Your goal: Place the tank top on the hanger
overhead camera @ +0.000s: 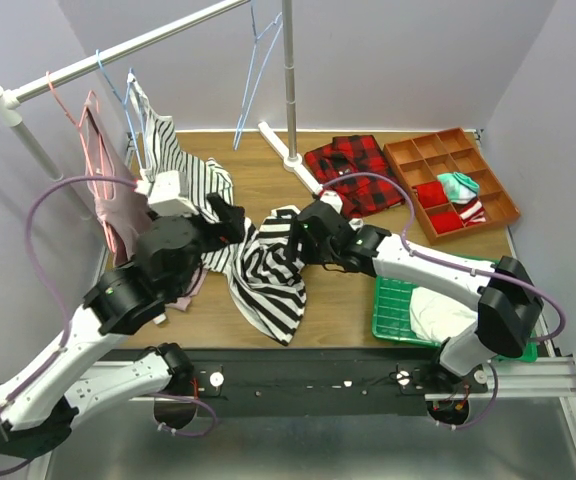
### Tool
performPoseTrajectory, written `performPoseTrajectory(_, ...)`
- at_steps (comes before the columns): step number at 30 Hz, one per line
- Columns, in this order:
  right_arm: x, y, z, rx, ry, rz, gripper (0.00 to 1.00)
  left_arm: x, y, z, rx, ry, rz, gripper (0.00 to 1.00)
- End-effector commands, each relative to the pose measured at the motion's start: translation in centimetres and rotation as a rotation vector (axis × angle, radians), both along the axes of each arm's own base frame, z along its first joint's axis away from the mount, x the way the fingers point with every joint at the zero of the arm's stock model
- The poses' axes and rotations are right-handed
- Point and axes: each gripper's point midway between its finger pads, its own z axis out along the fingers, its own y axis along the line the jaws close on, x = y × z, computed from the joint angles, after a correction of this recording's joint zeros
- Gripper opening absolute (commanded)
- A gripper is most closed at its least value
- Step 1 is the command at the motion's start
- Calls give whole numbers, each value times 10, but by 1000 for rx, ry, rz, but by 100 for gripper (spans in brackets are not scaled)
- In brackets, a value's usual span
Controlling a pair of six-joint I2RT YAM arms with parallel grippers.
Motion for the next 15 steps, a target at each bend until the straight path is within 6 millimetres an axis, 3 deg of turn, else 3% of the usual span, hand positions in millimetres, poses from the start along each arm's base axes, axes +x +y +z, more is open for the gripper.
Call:
performPoseTrajectory(1, 35, -49, -18, 18, -9, -168, 76, 11, -30, -48, 56, 92, -63, 99)
performPoseTrajectory(6, 83, -105, -60, -13, 55, -324, 73, 15, -56, -89, 86, 179, -136, 99)
performPoseTrajectory(8, 100, -119, -63, -40, 37, -380, 72, 18, -62, -103, 102, 205, -146, 99)
performPoseTrajectory(9, 108, -128, -76, -65, 59, -400, 72, 20, -64, -105, 106, 209, -149, 99)
performPoseTrajectory(11, 120, -131, -79, -77, 57, -425, 72, 27, -69, -113, 116, 217, -147, 99)
performPoseTrajectory(13, 128, -137, -90, -98, 72, -452, 72, 45, -74, -118, 106, 217, -123, 99)
performPoseTrajectory(15, 136, -141, -88, -113, 48, -485, 72, 71, -68, -122, 88, 224, -73, 99)
